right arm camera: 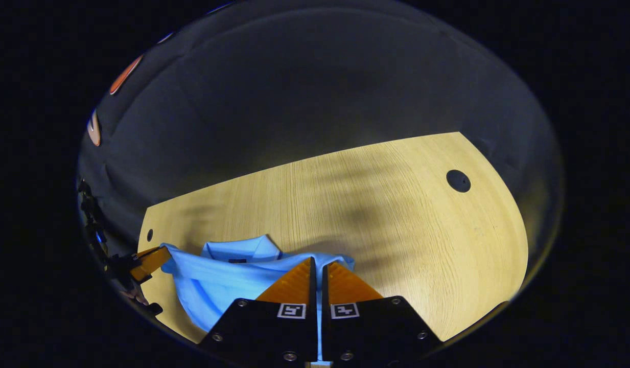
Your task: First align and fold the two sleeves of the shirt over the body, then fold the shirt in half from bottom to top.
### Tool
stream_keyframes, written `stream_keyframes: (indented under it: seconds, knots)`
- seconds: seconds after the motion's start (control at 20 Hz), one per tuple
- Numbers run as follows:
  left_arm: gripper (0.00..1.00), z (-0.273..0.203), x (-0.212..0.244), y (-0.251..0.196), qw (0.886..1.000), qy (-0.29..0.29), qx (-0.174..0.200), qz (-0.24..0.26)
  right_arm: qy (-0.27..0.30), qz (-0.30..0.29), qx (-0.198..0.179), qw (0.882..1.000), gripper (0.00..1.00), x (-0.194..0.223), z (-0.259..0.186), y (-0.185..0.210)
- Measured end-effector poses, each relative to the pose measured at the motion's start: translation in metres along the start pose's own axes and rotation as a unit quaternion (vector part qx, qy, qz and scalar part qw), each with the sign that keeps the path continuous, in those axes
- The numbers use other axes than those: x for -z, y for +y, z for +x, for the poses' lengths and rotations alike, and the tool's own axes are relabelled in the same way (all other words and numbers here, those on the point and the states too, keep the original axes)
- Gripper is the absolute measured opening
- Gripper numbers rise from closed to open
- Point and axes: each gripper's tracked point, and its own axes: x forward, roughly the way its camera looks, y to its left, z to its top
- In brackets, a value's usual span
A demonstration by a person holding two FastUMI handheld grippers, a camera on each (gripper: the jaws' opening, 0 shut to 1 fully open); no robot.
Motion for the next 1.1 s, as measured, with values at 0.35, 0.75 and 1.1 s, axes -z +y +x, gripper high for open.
stream_keyframes:
  seconds: [0.35, 0.75, 1.1]
  knots:
    - [0.19, -0.009, -0.008, -0.011, 1.0, -0.002, 0.002, 0.014, 0.003, 0.024, -0.004, 1.0, 0.12, -0.016, -0.007, -0.025]
    - [0.91, -0.076, -0.03, -0.027, 0.999, -0.035, -0.002, -0.013, -0.066, -0.03, -0.023, 0.997, 0.75, -0.029, -0.074, -0.001]
    - [0.99, -0.168, -0.025, -0.063, 0.994, -0.104, -0.027, 0.016, -0.141, -0.093, -0.037, 0.985, 0.96, -0.008, -0.159, 0.017]
